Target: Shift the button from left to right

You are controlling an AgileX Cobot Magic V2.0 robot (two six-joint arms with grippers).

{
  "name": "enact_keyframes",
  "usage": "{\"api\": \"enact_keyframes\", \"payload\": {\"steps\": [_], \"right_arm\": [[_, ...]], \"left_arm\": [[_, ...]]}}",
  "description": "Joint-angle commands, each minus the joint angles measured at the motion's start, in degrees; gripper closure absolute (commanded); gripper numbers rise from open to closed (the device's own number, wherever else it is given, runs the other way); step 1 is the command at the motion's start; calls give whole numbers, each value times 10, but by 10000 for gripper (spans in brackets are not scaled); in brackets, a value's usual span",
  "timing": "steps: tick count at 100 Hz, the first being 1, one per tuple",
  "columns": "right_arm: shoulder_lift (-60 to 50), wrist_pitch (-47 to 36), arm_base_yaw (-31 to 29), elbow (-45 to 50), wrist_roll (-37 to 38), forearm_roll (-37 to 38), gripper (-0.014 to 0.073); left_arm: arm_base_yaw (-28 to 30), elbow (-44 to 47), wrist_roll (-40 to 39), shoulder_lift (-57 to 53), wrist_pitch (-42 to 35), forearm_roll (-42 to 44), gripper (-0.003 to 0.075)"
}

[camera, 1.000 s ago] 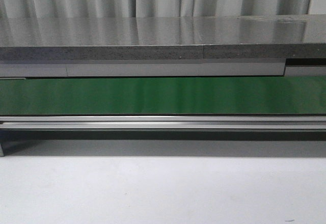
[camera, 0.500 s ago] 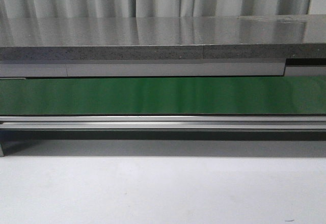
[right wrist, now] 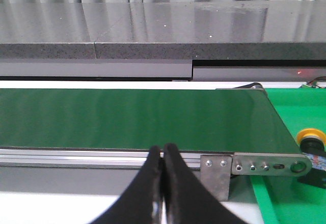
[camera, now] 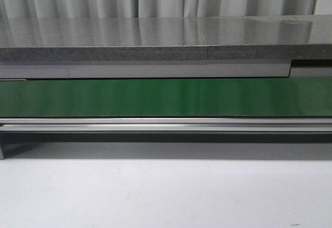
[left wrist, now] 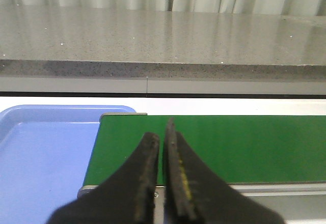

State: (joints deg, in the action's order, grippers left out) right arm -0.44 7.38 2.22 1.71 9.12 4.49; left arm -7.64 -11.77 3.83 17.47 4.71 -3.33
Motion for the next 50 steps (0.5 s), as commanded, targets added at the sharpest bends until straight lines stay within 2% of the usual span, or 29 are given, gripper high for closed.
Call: {"api": "enact_keyframes", "payload": {"steps": [1,12,30,50], "right_arm": [[-10,-48,-1,0,0,-1,662],[-10,-48,-1,0,0,-1,662],[-10,-48,-1,0,0,-1,662],[-10,-48,-1,0,0,-1,662]], "left_arm": [[-4,-4,-1,4,-65,4,715],[-4,14,-1,-6,-104,12,715],[-1,44,-1,-60,-102,14,715],[30,84,-6,-128,-87,15,715]]}}
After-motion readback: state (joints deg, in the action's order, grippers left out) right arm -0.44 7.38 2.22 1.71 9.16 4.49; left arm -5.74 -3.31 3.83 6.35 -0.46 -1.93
